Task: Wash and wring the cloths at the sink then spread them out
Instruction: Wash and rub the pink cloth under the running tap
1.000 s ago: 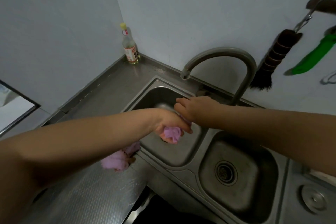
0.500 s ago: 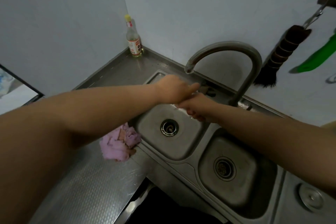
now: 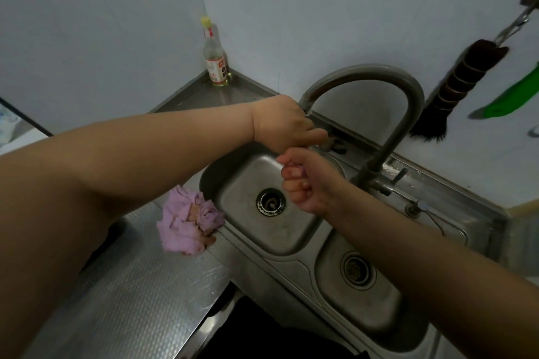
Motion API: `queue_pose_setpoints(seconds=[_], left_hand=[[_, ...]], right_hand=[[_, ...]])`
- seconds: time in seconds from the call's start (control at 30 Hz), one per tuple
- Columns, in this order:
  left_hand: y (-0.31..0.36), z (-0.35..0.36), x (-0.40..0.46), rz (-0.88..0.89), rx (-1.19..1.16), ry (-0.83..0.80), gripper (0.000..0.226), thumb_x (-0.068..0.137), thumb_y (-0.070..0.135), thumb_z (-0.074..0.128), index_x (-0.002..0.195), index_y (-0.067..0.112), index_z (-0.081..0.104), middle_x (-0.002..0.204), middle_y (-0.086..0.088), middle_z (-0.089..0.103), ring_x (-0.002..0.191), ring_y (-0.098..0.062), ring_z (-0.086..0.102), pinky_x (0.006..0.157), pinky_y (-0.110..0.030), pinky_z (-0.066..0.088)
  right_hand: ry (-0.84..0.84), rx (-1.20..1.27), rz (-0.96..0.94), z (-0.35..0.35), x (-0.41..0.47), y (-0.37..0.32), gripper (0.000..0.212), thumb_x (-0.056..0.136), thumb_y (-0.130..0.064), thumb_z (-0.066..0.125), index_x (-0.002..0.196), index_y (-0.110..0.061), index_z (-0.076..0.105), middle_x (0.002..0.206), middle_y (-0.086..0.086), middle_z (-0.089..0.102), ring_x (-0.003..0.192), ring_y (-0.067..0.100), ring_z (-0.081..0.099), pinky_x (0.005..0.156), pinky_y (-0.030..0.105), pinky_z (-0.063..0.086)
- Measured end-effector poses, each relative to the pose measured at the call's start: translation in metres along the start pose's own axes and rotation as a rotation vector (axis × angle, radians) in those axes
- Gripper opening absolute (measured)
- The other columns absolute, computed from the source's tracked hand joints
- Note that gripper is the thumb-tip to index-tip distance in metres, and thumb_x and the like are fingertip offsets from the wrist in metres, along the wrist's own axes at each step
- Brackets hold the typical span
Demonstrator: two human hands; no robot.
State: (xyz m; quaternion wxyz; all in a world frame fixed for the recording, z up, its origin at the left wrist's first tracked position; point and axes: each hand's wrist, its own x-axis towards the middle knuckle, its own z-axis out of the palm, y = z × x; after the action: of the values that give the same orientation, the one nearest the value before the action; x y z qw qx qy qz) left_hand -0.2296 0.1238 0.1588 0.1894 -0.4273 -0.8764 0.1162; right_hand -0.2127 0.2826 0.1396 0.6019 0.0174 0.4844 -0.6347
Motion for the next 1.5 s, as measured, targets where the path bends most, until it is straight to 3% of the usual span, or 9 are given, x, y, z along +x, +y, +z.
queue_pose_setpoints(seconds=[0.77,0.9,1.0,1.07,1.17,1.27,1.33,1.4,1.5], left_hand=[[0.017,-0.006,0.005,-0.034,-0.053,-0.038,0.015,0.090,0.029,0.040,0.094,0.014,0.037,0.057,-0.006,0.058,0.042,-0.026,0.053,0.037,-0.028,0.044],[0.033,0.003,-0.001,-0.304,-0.173,-0.210,0.021,0.091,0.026,0.051,0.103,0.009,0.054,0.084,-0.011,0.062,0.073,-0.029,0.061,0.058,-0.041,0.054],[0.050,0.012,-0.007,-0.602,-0.248,-0.532,0.040,0.085,0.040,0.062,0.115,0.014,0.058,0.117,-0.008,0.047,0.107,-0.024,0.044,0.091,-0.034,0.044],[0.056,0.011,-0.011,-0.763,-0.472,-0.692,0.051,0.079,0.046,0.072,0.117,0.016,0.057,0.115,-0.005,0.047,0.107,-0.022,0.045,0.089,-0.028,0.040],[0.058,0.006,-0.028,-1.044,-1.047,-0.599,0.042,0.080,0.040,0.076,0.110,0.016,0.059,0.099,0.001,0.062,0.093,-0.018,0.060,0.077,-0.021,0.049],[0.068,0.000,-0.049,-1.232,-1.393,-0.407,0.027,0.089,0.042,0.064,0.107,0.022,0.060,0.106,0.000,0.067,0.098,-0.018,0.066,0.087,-0.034,0.056],[0.075,-0.003,-0.060,-1.329,-1.430,-0.351,0.021,0.095,0.042,0.056,0.099,0.023,0.063,0.097,0.001,0.070,0.091,-0.018,0.068,0.083,-0.033,0.056],[0.080,-0.011,-0.071,-1.376,-1.323,-0.405,0.023,0.098,0.040,0.051,0.095,0.022,0.065,0.087,0.006,0.069,0.083,-0.013,0.064,0.078,-0.026,0.051],[0.085,-0.016,-0.089,-1.420,-1.192,-0.519,0.032,0.099,0.037,0.049,0.117,0.014,0.063,0.103,0.000,0.067,0.096,-0.017,0.062,0.093,-0.031,0.048]], right_hand=[[-0.125,0.089,0.005,-0.004,-0.012,0.013,0.047,0.092,-0.012,0.041,0.046,-0.023,0.043,0.036,-0.008,0.035,0.024,0.003,0.026,0.027,0.012,0.015],[-0.071,-0.167,-0.051,-0.027,0.001,0.013,0.006,0.097,-0.025,0.049,0.091,-0.027,0.050,0.059,-0.007,0.044,0.037,-0.001,0.033,0.033,0.012,0.015],[-0.071,-0.372,-0.016,-0.053,0.005,0.012,0.017,0.098,-0.034,0.047,0.112,-0.024,0.053,0.082,0.000,0.055,0.056,0.005,0.044,0.039,0.014,0.029],[-0.002,-0.564,-0.060,-0.061,0.002,0.010,0.020,0.099,-0.029,0.047,0.117,-0.021,0.051,0.093,0.004,0.057,0.069,0.010,0.053,0.050,0.022,0.043],[0.139,-0.832,-0.275,-0.061,0.001,0.005,0.029,0.098,-0.016,0.049,0.127,-0.017,0.051,0.117,0.006,0.057,0.086,0.006,0.057,0.067,0.021,0.054],[0.212,-0.962,-0.493,-0.062,0.006,-0.001,0.028,0.099,-0.013,0.046,0.122,-0.015,0.061,0.134,0.008,0.050,0.107,0.006,0.051,0.088,0.019,0.048],[0.238,-1.042,-0.595,-0.060,0.007,-0.005,0.027,0.100,-0.017,0.044,0.118,-0.021,0.063,0.132,0.000,0.047,0.117,0.007,0.043,0.092,0.015,0.041],[0.243,-1.039,-0.688,-0.052,0.004,-0.012,0.023,0.101,-0.018,0.042,0.103,-0.024,0.064,0.114,-0.004,0.054,0.108,0.010,0.052,0.077,0.005,0.040],[0.256,-0.955,-0.784,-0.035,-0.003,-0.023,0.024,0.100,-0.021,0.042,0.086,-0.024,0.060,0.090,-0.005,0.062,0.089,0.011,0.060,0.072,0.016,0.047]])
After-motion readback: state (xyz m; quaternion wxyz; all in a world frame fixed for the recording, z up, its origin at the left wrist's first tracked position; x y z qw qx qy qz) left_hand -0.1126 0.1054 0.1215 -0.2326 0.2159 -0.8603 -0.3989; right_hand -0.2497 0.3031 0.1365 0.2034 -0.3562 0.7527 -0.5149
